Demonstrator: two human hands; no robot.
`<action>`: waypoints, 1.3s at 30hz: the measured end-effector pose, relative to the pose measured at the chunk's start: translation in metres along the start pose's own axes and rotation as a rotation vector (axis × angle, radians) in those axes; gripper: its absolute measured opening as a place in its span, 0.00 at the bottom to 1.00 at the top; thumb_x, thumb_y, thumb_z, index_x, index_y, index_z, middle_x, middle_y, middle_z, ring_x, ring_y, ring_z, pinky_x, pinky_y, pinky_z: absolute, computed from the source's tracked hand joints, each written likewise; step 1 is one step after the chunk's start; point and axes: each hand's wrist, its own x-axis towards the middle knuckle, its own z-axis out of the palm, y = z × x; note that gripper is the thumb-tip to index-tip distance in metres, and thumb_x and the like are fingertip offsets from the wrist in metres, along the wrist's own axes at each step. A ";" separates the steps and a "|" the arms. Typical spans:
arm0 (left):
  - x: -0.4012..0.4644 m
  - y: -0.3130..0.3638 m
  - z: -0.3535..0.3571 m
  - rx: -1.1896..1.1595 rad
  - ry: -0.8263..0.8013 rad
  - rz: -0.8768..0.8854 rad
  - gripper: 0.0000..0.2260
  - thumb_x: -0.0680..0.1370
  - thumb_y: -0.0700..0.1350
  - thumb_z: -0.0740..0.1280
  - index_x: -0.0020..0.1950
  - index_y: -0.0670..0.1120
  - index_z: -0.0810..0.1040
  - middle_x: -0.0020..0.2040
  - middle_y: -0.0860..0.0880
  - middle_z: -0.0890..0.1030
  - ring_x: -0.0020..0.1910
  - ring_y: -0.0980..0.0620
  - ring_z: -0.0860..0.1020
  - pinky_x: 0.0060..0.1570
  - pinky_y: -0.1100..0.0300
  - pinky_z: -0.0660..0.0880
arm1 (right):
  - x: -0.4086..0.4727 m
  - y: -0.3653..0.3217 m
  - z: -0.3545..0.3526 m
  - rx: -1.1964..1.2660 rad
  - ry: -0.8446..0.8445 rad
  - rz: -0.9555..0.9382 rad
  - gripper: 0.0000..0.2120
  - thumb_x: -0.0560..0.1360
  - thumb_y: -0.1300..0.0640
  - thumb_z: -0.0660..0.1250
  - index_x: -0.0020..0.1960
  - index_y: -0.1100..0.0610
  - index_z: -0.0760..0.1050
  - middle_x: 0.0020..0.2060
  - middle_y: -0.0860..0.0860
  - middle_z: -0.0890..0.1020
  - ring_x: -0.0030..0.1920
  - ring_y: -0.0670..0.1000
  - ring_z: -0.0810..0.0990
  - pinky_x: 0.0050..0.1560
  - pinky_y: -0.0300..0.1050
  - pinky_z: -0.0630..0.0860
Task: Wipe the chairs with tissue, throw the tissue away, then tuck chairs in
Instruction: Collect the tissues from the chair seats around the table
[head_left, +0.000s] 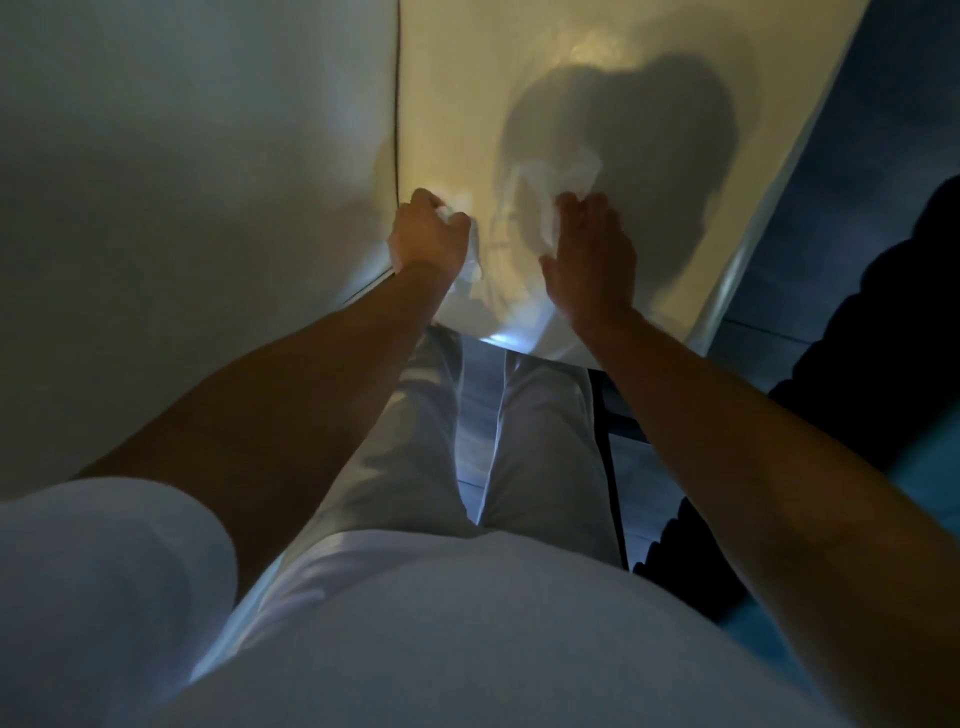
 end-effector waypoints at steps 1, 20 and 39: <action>-0.005 0.002 -0.001 -0.009 -0.014 0.020 0.08 0.77 0.50 0.69 0.53 0.48 0.78 0.53 0.47 0.83 0.50 0.48 0.80 0.50 0.60 0.72 | 0.000 0.002 -0.003 0.031 -0.004 0.021 0.25 0.73 0.55 0.73 0.68 0.59 0.71 0.61 0.60 0.75 0.57 0.61 0.77 0.48 0.55 0.79; -0.110 0.008 -0.145 -0.352 0.055 0.312 0.12 0.72 0.40 0.62 0.33 0.53 0.79 0.33 0.52 0.81 0.37 0.52 0.81 0.41 0.55 0.78 | -0.040 0.003 -0.126 0.332 0.097 0.041 0.10 0.75 0.59 0.65 0.53 0.59 0.82 0.50 0.60 0.83 0.50 0.63 0.82 0.50 0.51 0.77; -0.319 -0.028 -0.345 -0.607 0.130 1.122 0.23 0.77 0.39 0.62 0.71 0.56 0.74 0.58 0.58 0.80 0.49 0.50 0.83 0.53 0.49 0.80 | -0.239 -0.135 -0.236 0.729 0.686 0.033 0.26 0.74 0.62 0.65 0.71 0.49 0.72 0.49 0.47 0.82 0.35 0.42 0.76 0.43 0.29 0.71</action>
